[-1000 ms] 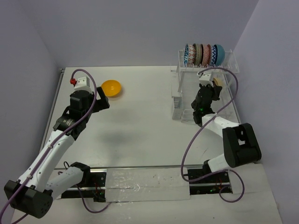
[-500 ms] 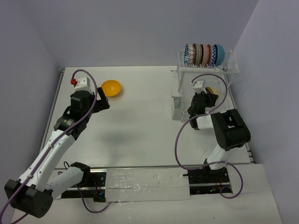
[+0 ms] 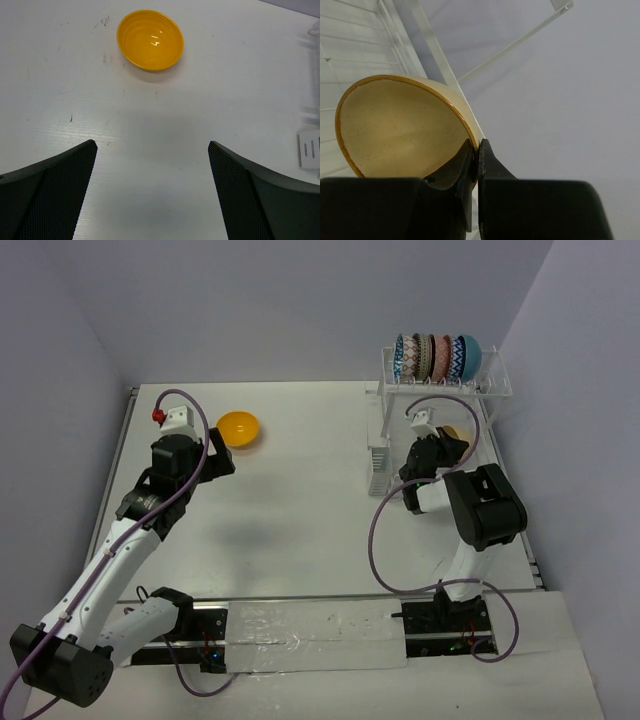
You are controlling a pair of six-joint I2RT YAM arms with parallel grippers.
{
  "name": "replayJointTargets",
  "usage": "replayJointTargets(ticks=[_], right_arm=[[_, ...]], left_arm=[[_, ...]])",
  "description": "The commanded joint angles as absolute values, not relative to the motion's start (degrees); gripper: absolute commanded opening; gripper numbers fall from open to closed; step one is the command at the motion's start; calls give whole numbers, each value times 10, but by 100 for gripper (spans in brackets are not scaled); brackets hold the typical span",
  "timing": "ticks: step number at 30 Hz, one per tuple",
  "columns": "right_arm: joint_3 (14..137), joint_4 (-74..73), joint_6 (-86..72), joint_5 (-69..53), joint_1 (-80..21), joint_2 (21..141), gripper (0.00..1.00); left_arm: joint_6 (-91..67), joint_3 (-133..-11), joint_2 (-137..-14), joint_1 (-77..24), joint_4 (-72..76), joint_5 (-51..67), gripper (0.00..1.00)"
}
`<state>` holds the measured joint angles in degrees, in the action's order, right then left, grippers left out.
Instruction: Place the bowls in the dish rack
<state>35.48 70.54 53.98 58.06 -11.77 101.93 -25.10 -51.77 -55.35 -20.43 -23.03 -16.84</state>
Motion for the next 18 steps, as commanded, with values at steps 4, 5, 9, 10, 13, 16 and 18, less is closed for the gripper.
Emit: replayJointTargets(ticks=[4,5,9,10,13,16,18], right_arm=[[417,895,605,604,-112,1056,0],[424,904,616,608,-112,1066,0],[446,911,631,618,-114,1084,0],[446,913,634,617,-115,1085,0],[437,892,615,612,-119,1080,0],[429,872,602,609,-121,1083,0],[424,871,600,609,-128,1086,0]], left_arm=[[-243,-514,-548,-200,-207,-172,99],[-243,-513,-548,-200,-207,-172,99],[-243,-514,-549,-200,-207,-172,99],[-243,-514,-548,-200,-207,-172,99],[-243,-513,-547,-200,-207,-172,99],[-243,-514,-547,-200,-207,-171,99],[-243,-514,-546,-200,-207,-171,99]])
